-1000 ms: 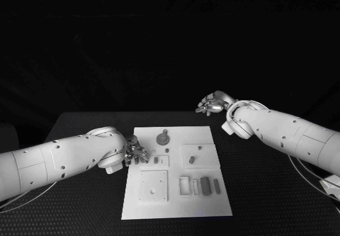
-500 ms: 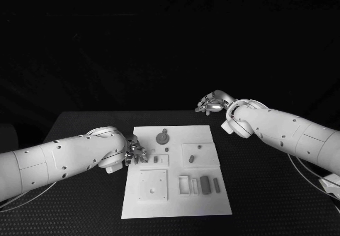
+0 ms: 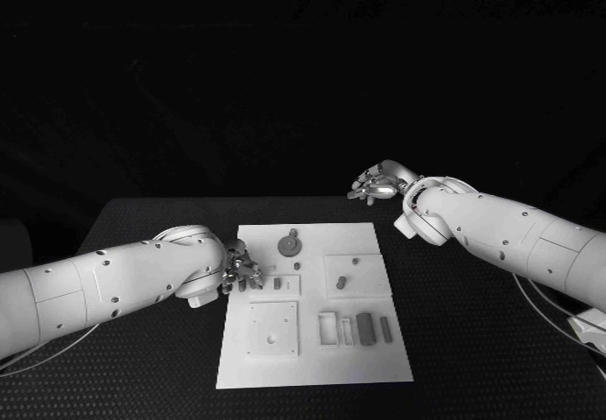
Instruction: Assemble the parts on the task board
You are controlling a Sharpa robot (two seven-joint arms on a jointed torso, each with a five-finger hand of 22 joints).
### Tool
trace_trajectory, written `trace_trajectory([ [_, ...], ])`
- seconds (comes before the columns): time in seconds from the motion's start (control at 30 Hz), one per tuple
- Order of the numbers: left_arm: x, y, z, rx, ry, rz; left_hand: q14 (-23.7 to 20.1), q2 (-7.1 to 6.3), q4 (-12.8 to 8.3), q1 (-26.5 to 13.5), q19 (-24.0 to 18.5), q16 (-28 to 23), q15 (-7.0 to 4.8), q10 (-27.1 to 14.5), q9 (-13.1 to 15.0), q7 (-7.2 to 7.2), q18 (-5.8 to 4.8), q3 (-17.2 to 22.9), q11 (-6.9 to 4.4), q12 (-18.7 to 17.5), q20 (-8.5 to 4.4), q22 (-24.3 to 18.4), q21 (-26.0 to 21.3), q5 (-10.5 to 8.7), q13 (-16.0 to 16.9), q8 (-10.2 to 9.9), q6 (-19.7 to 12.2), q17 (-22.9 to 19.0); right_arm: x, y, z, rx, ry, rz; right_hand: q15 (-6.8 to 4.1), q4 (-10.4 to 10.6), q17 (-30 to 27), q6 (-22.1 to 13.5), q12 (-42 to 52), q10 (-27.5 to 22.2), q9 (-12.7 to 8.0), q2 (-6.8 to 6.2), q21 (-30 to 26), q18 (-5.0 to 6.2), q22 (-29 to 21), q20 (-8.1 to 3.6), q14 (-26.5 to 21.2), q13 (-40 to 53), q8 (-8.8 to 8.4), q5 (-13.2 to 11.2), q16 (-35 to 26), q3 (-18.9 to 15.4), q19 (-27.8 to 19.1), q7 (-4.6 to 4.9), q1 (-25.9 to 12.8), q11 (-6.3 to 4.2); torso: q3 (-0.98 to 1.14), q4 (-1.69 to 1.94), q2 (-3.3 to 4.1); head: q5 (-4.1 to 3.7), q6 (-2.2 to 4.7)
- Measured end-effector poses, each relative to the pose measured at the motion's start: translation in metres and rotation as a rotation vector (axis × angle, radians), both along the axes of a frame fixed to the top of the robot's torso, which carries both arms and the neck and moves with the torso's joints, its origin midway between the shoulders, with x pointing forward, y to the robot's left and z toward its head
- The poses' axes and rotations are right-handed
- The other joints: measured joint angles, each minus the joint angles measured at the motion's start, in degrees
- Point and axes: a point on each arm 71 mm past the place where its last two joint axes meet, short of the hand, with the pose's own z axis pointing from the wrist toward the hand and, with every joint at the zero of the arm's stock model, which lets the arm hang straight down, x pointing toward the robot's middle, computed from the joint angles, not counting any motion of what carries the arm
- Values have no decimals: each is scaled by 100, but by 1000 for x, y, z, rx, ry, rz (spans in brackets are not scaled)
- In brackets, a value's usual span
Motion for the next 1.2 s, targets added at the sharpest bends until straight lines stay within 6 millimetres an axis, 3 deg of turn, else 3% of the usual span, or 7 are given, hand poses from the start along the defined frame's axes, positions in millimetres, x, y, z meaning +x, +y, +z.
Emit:
trace_trajectory([
  [0.27,0,-2,1,11,4,-16,3,0,-8,0,2,25,-2,0,0,4,0,-7,0,0,0,-1,7,9,17,1,4,7,0,0,0,0,1,1,0,0,6,-16,0,0,0,0,-17,-1,0,0,0,-8,0,0,0,0,0,15,0,0,-1,5,0,-8,-9],
  [0.47,0,-3,1,20,6,-28,8,-29,-16,29,12,49,-8,1,2,5,-1,-15,0,0,8,-1,63,178,37,2,6,18,0,0,0,0,1,2,0,0,10,-16,0,0,-1,0,-22,0,0,0,0,-14,0,0,-8,0,0,14,0,0,-2,5,0,-12,-23],
  [1.0,3,-6,2,35,3,-43,23,-29,-25,29,30,70,1,41,11,-2,-1,-23,2,22,11,-2,89,210,56,3,41,30,0,0,0,0,2,2,20,0,16,-13,0,21,-1,0,-22,-1,0,0,20,-32,0,0,-22,0,0,11,0,-22,0,4,0,-11,-25],
  [1.2,5,-11,1,51,0,-48,79,1,-56,-2,103,171,-2,111,272,-4,-1,-54,-7,89,22,2,199,298,101,10,124,77,0,0,0,1,2,3,21,0,15,-13,0,21,-1,0,-22,-1,0,0,21,-32,0,0,-22,0,0,10,0,-22,1,4,-1,-6,-35],
])
